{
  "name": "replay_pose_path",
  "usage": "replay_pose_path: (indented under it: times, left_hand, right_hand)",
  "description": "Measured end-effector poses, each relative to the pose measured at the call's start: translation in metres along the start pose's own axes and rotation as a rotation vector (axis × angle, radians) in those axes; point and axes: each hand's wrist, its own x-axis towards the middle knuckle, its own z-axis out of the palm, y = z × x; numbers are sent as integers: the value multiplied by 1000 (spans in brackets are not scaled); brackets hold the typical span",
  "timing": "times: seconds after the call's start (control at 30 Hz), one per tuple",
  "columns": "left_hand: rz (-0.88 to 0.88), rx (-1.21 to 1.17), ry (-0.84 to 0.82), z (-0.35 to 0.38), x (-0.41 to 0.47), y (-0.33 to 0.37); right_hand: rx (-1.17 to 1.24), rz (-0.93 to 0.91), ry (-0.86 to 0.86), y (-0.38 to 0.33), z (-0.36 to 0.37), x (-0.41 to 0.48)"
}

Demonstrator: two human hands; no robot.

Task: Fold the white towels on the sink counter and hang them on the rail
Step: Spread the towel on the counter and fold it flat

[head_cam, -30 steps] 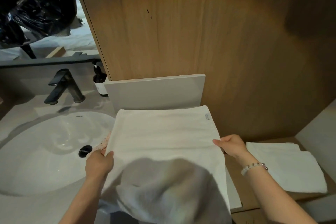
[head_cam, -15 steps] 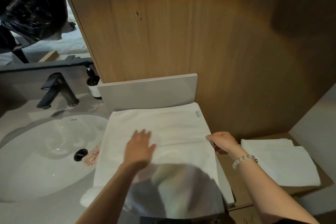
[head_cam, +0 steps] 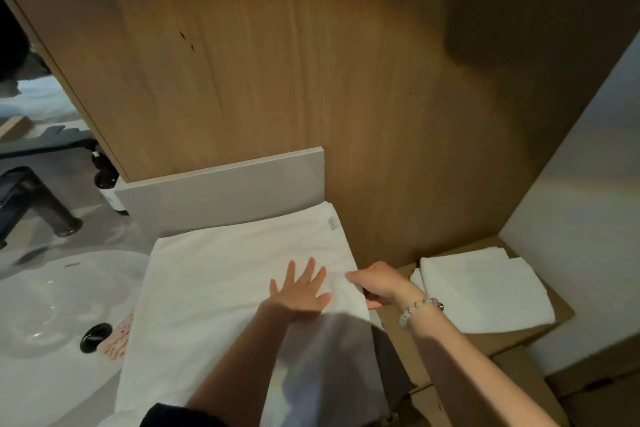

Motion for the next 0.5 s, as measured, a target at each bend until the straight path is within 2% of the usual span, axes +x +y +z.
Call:
replay_pose_path:
  times: [0.13, 0.23, 0.4, 0.5]
  left_hand:
    - [-4, 18, 11, 0, 1, 2]
    - [-4, 7, 3, -1, 2, -1]
    - [-26, 2, 11, -2, 2, 3]
    - [-39, -7, 19, -2, 1, 6]
  right_hand:
    - [-231, -27, 10, 1, 2, -3]
    - [-319, 0, 0, 6, -2, -11]
    - [-139, 82, -109, 10, -8, -19]
    - [-52, 37, -147, 20, -5, -19]
